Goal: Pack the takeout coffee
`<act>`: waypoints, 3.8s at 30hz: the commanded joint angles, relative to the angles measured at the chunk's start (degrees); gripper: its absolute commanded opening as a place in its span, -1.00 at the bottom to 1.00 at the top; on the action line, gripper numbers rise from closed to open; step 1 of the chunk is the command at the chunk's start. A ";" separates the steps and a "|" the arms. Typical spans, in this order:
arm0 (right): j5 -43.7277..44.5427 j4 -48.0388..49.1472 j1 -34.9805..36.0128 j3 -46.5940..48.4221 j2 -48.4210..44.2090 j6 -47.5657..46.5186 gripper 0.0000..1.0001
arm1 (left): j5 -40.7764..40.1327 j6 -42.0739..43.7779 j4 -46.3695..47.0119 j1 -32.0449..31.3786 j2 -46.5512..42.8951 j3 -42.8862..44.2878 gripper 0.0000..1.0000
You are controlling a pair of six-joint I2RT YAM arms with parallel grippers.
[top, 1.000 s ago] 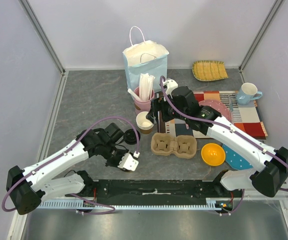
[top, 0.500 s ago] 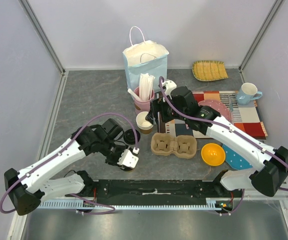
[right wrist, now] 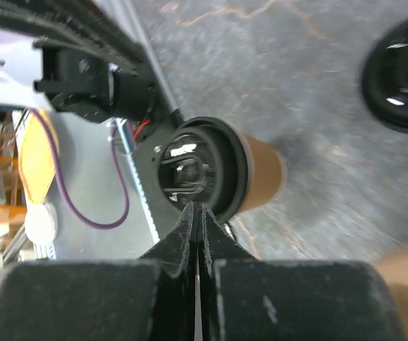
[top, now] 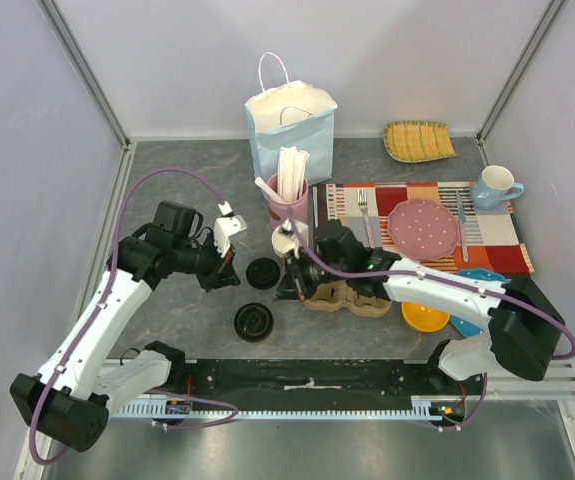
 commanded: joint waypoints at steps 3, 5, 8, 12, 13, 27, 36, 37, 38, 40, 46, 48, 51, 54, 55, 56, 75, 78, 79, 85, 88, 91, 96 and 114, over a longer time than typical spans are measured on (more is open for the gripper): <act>-7.54 12.33 4.52 0.21 6.16 1.30 -1.00 | 7.77 -2.94 2.46 0.49 0.91 -1.70 -0.95; -7.20 14.01 4.87 -0.24 6.69 2.45 -1.00 | 13.45 3.97 1.24 4.50 1.98 -3.19 -0.96; -4.83 11.12 5.57 1.42 6.51 0.71 -1.00 | 20.25 22.41 -3.77 5.85 2.07 -3.55 -0.95; -2.98 8.57 6.89 3.53 6.43 -0.36 -1.00 | 25.79 46.01 -16.93 5.85 0.49 -3.72 -0.95; -2.54 8.30 7.07 3.62 6.17 -0.27 -1.00 | 26.84 48.57 -18.10 5.76 0.66 -3.90 -0.96; -1.57 14.89 8.74 -4.28 15.12 2.45 -1.00 | 18.34 57.83 -7.49 3.92 2.78 -18.30 -0.95; -1.39 9.45 8.12 -2.27 11.00 -0.27 -1.00 | 23.06 55.35 -9.83 3.92 0.85 -14.55 -0.96; -1.57 9.01 8.04 -1.48 10.65 -0.53 -1.00 | 23.51 56.06 -10.72 3.92 0.06 -13.75 -0.95; -2.00 8.39 8.04 0.44 10.56 -0.88 -1.00 | 23.86 56.06 -11.34 3.92 -0.21 -12.87 -0.95; -2.36 7.16 8.12 3.43 10.56 -1.67 -1.00 | 25.27 55.71 -12.75 3.92 0.13 -10.32 -0.95; -2.19 5.23 8.04 7.31 8.98 -2.29 -1.00 | 25.18 52.03 -7.14 3.83 2.16 -9.34 -0.95; -0.96 4.61 8.04 7.05 7.40 -2.29 -1.00 | 25.01 50.53 -4.50 3.74 2.68 -10.40 -0.96; 0.10 5.48 8.04 4.51 6.34 -1.86 -1.00 | 24.48 48.87 0.16 2.78 3.65 -11.72 -0.95; 0.28 9.52 8.04 -0.32 7.91 -0.01 -1.00 | 22.47 44.22 7.27 -0.29 3.74 -14.61 -0.95; 0.19 10.40 7.95 -2.68 8.70 1.04 -1.00 | 21.67 42.81 9.21 -2.22 3.65 -15.58 -0.95; 0.02 11.89 7.95 -3.58 9.67 1.48 -1.00 | 19.58 41.75 12.97 -3.19 3.48 -17.76 -0.95; -2.36 5.58 6.02 6.15 8.36 -1.59 -1.00 | 21.23 37.34 7.20 -3.47 0.75 -9.97 -0.95; -1.40 5.31 6.02 8.01 8.10 -2.03 -1.00 | 19.12 39.70 6.68 -3.47 0.58 -10.84 -0.96; -0.96 5.31 6.02 7.93 8.10 -1.94 -1.00 | 18.68 40.50 6.24 -3.47 0.58 -11.89 -0.95; 1.77 5.92 6.02 2.85 9.32 -1.50 -1.00 | 17.71 46.92 5.53 -3.55 0.05 -18.21 -0.95; 2.65 6.89 5.84 -1.64 11.52 -1.06 -1.00 | 17.37 43.50 10.97 -5.83 0.92 -21.55 -0.95; 2.74 7.42 5.84 -4.28 13.63 -0.36 -1.00 | 13.85 45.42 13.53 -6.54 0.41 -25.50 -0.96; 3.62 7.07 5.84 -4.29 11.53 -0.44 -1.00 | 12.44 45.34 11.43 -6.54 -1.27 -25.35 -0.95; 1.60 -4.97 5.58 13.03 7.65 -5.55 -1.00 | 15.69 42.17 5.44 -5.31 -1.80 -13.72 -0.95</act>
